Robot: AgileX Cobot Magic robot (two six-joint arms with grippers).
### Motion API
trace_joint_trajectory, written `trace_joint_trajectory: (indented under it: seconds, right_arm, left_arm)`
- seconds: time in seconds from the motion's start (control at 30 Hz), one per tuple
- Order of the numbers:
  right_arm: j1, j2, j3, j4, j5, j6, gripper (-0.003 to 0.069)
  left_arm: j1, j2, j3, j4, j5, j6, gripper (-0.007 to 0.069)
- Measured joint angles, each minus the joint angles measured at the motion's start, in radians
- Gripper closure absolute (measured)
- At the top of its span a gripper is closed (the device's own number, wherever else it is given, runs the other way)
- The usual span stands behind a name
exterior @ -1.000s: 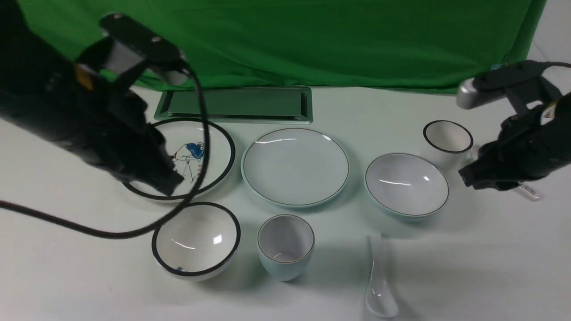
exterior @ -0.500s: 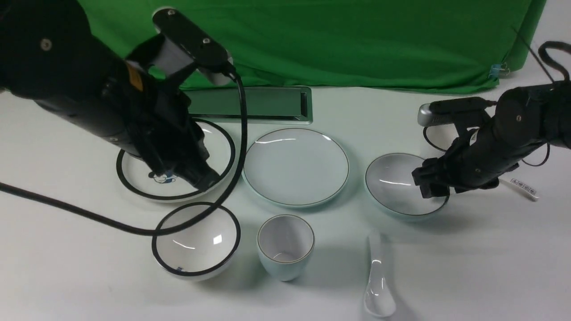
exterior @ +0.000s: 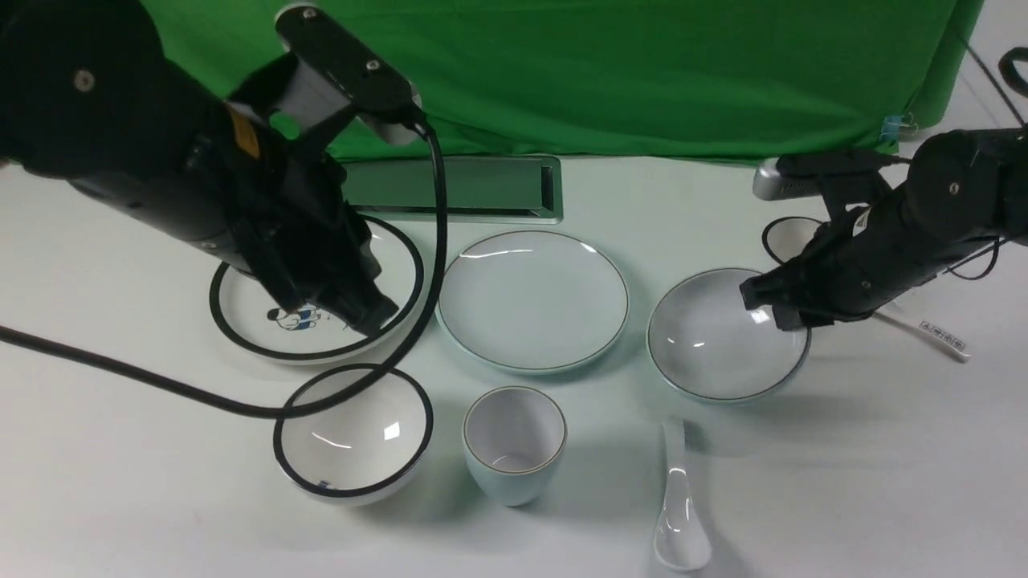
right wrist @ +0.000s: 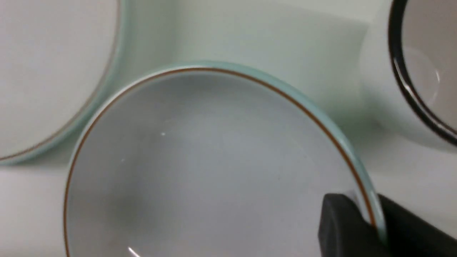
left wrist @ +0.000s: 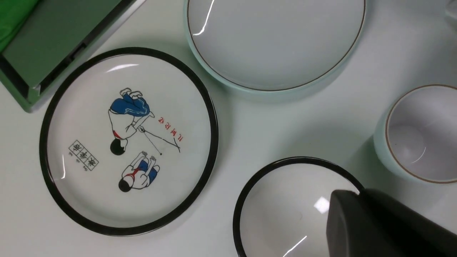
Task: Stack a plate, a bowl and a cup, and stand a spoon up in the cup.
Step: Use the right arm to grab a blue rice bowl, then use the right arm to put the blue rice bowl into the blue large plate in the middle, then use the left arm to grab a blue teacup
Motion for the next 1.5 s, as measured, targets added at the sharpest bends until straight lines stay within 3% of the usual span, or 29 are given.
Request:
trace_joint_trajectory:
  seconds: [0.2,0.43,0.73,0.87,0.97,1.07,1.13,1.23,1.33,1.5]
  right_arm:
    - [0.089,0.026,-0.195,0.152,0.021,-0.138,0.0582]
    - [0.17,0.264,-0.445,0.175,0.029,-0.128,0.0582]
    - [0.183,0.454,-0.579,0.188,0.057,-0.063,0.0569]
    - [0.183,0.454,-0.586,0.184,0.059,-0.061,0.0473]
    - [0.182,0.454,-0.632,0.162,0.14,-0.067,0.0245]
    - [0.177,0.441,-0.71,0.118,0.292,-0.108,0.0104]
    - [0.171,0.422,-0.752,0.076,0.385,-0.125,0.0083]
    - [0.156,0.347,-0.816,-0.022,0.558,-0.159,0.0112]
    - [0.142,0.254,-0.819,-0.116,0.631,-0.161,0.0144]
    - [0.117,0.09,-0.752,-0.171,0.653,-0.157,0.0151]
  left_arm:
    - [0.0,0.0,0.0,0.0,-0.011,0.0,0.0653]
    - [0.0,0.0,0.0,0.0,0.001,0.0,0.0653]
    - [0.0,0.0,0.0,0.004,0.029,0.0,0.0653]
    - [0.0,0.0,0.0,0.004,0.014,-0.007,0.0653]
    - [0.0,0.001,0.0,0.004,-0.02,-0.047,0.0631]
    - [0.0,0.012,0.0,-0.032,-0.023,-0.057,0.0573]
    - [-0.009,0.029,-0.001,-0.067,-0.026,-0.046,0.0506]
    - [-0.066,0.092,-0.001,-0.112,-0.026,0.011,0.0344]
    - [-0.131,0.173,-0.002,-0.1,-0.038,-0.005,0.0202]
    - [-0.169,0.3,-0.006,-0.032,-0.073,-0.127,0.0081]
